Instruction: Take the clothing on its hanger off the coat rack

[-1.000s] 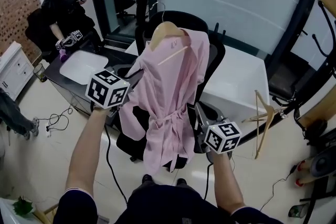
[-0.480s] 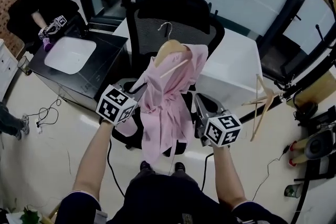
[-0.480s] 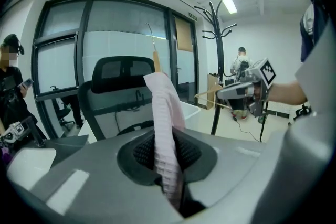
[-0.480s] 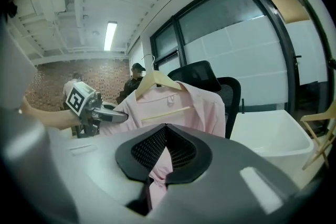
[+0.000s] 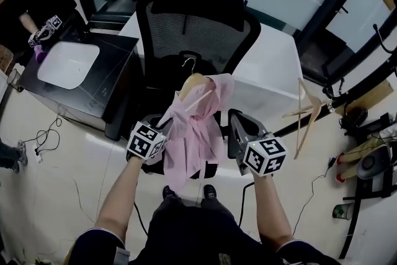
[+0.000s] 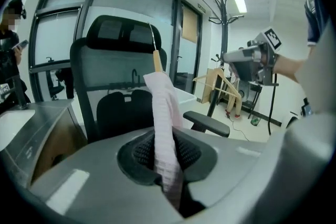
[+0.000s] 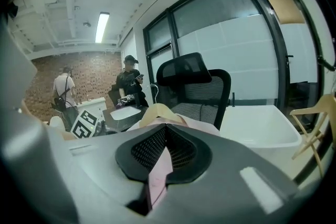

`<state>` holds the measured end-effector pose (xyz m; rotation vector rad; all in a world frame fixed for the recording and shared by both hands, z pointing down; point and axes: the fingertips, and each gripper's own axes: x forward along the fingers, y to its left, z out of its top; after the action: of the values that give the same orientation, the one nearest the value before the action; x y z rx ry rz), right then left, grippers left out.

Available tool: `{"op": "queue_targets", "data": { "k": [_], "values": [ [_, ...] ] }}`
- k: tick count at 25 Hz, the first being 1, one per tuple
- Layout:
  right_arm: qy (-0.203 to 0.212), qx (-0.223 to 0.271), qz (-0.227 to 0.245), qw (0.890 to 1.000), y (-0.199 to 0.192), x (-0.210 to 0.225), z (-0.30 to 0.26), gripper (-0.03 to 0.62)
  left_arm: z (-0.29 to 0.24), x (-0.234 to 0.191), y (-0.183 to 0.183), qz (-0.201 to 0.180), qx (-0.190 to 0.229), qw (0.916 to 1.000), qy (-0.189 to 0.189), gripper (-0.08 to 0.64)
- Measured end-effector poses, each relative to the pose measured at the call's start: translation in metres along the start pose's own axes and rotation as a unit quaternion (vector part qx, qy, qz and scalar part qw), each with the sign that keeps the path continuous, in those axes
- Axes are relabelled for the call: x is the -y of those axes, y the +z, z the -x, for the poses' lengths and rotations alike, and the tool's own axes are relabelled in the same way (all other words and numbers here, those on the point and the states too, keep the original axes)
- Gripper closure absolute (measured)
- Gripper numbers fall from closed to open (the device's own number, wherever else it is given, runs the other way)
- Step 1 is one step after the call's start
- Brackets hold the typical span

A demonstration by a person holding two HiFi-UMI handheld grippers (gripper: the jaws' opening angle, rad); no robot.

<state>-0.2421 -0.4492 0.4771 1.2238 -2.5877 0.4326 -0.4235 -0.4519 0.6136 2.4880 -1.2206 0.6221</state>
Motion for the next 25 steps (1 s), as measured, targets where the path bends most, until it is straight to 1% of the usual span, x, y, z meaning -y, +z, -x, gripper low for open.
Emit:
{"op": "queue_targets", "data": {
  "k": [4,8,10,13,18,23,24,25],
  "values": [
    [-0.012,-0.012,-0.004,1.0,-0.008,0.003,0.003,0.591,-0.017,-0.004,-0.046,0.026,-0.023,0.9994,-0.005,0.525],
    [-0.026,-0.025,-0.009,0.999,-0.018,0.012,0.009,0.591,-0.036,-0.008,-0.077,0.061,-0.038,0.9974,-0.001,0.525],
    [-0.03,-0.031,-0.01,0.999,-0.023,0.014,0.01,0.591,-0.045,-0.009,-0.091,0.077,-0.052,0.9957,-0.004,0.525],
    [-0.033,-0.038,-0.014,0.999,-0.028,0.014,0.01,0.591,-0.057,-0.012,-0.111,0.088,-0.077,0.9931,-0.004,0.523],
    [-0.041,-0.045,-0.015,0.998,-0.034,0.013,0.015,0.591,-0.07,-0.017,-0.141,0.128,-0.114,0.9852,0.004,0.522],
    [-0.051,-0.049,-0.014,0.997,-0.037,0.018,0.024,0.591,-0.076,-0.021,-0.151,0.126,-0.127,0.9838,0.012,0.515],
    [-0.052,-0.049,-0.015,0.997,-0.038,0.019,0.026,0.591,-0.077,-0.023,-0.154,0.124,-0.132,0.9833,0.017,0.508],
    [-0.053,-0.05,-0.015,0.997,-0.038,0.019,0.028,0.591,-0.077,-0.025,-0.158,0.123,-0.137,0.9825,0.025,0.486]
  ]
}}
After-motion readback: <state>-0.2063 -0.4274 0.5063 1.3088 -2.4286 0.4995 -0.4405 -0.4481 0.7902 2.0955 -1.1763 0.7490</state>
